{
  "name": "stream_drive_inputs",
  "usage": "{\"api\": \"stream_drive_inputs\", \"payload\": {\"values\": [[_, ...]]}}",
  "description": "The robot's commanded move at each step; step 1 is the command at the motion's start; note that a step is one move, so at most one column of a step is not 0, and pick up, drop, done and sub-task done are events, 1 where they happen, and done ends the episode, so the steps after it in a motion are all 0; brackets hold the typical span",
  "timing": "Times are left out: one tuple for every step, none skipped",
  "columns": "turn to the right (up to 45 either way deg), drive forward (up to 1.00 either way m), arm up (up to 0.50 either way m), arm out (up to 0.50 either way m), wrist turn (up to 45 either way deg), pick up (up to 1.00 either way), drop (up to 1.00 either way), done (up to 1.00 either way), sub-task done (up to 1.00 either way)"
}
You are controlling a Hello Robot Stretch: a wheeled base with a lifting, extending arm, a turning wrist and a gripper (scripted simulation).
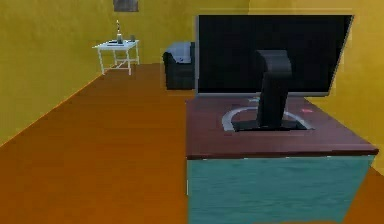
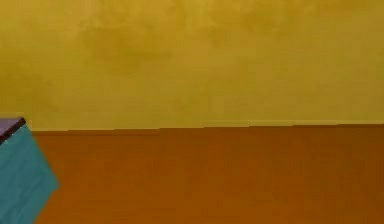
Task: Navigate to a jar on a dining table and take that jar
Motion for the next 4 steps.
{"api": "stream_drive_inputs", "payload": {"values": [[-27.0,0.0,0.0,0.0,0.0,0.0,0.0,0.0,0.0],[0.0,0.9,0.0,0.0,0.0,0.0,0.0,0.0,0.0],[12.0,0.0,0.0,0.0,0.0,0.0,0.0,0.0,0.0],[0.0,1.0,0.0,0.0,0.0,0.0,0.0,0.0,0.0]]}}
